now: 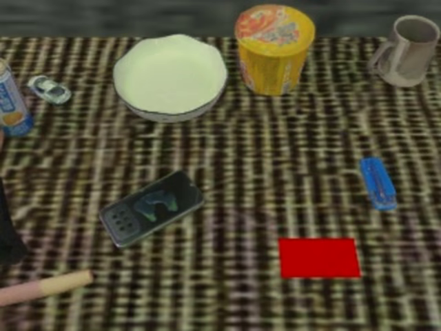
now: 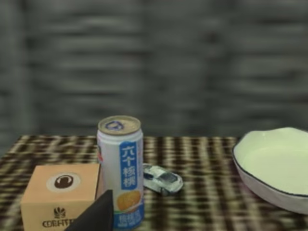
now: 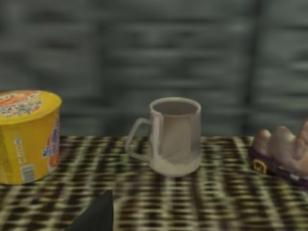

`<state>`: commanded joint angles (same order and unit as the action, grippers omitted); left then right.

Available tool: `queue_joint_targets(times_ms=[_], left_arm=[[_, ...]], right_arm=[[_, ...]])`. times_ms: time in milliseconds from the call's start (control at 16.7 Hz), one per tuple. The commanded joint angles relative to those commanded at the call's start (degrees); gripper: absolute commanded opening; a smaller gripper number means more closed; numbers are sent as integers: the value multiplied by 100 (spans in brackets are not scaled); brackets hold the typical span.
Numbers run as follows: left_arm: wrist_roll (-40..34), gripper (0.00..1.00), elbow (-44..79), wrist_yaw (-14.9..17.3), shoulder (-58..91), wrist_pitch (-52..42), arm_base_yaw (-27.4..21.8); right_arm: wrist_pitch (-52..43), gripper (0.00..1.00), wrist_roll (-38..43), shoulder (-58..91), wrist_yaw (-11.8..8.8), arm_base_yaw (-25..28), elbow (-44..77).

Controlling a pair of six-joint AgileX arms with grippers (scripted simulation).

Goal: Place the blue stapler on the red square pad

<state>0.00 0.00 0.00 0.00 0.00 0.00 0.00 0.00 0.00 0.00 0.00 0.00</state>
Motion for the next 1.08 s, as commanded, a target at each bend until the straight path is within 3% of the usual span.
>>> queue_joint_targets(times_ms=[240,480,1080], left_arm=[[0,100,0,0,0,0,0],[0,100,0,0,0,0,0],[0,100,0,0,0,0,0]], right_arm=[[-130,100,15,174,-14,35,173],[-858,100,97,1257,-40,180,1234],[-4125,100,355,7324,5,709,6010]])
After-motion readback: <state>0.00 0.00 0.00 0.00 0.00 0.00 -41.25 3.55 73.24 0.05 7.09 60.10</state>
